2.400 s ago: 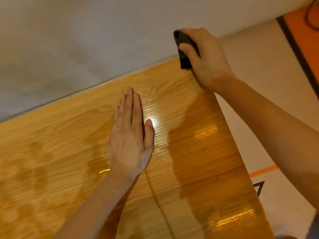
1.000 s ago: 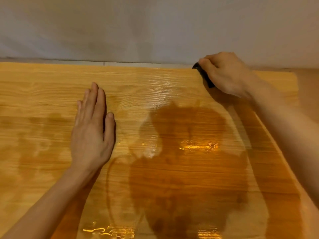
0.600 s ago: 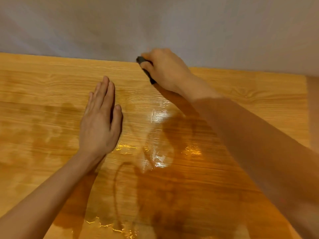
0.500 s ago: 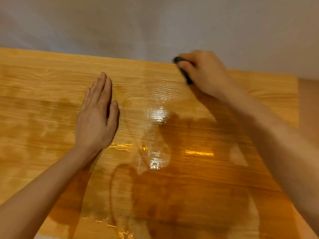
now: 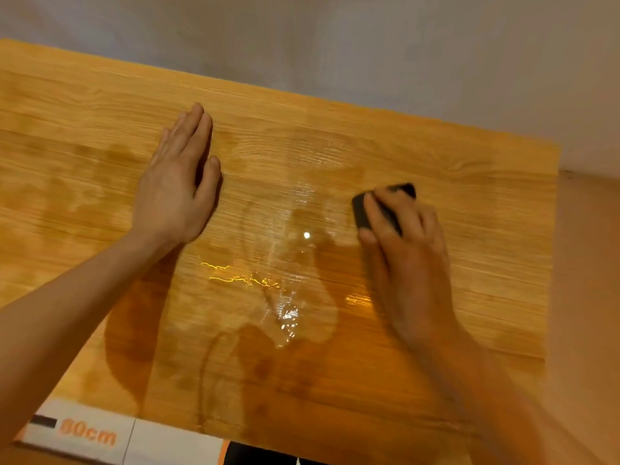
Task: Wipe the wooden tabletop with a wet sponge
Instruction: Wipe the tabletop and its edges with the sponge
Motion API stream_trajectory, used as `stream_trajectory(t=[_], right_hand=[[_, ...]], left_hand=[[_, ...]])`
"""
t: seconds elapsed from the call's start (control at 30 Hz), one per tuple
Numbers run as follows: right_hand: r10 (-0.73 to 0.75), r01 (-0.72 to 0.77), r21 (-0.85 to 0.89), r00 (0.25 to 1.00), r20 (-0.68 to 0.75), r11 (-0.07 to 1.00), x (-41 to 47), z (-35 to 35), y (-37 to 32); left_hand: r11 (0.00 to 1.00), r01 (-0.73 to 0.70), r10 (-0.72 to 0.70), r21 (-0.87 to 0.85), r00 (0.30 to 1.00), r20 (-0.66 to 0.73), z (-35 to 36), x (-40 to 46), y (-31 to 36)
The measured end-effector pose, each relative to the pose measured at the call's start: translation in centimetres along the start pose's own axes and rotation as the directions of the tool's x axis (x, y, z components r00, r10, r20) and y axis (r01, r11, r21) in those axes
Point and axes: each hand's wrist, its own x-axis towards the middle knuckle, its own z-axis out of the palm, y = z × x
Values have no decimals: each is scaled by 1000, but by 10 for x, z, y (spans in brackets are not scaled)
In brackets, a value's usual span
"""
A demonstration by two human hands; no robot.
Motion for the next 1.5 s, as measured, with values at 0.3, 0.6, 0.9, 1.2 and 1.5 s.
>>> stream_trajectory(t=[0.3, 0.6, 0.9, 1.2, 1.5], right_hand=[[154, -156, 41, 987, 38, 987, 114, 12, -8], [95, -96, 5, 994, 58, 995, 9, 17, -48], [231, -229, 67, 973, -27, 971, 102, 38, -72], [208, -206, -53, 978, 18, 977, 89, 39, -96], [180, -180, 17, 984, -9, 984, 64, 55, -125]], left_hand=[[1000, -10, 10, 5, 1000, 6, -2, 2, -3], [999, -28, 29, -17, 999, 22, -3, 0, 0], [998, -62, 62, 12, 998, 13, -1, 0, -1], [990, -101, 103, -99, 994, 23, -13, 4, -3], [985, -168, 158, 28, 963, 220, -41, -34, -37]])
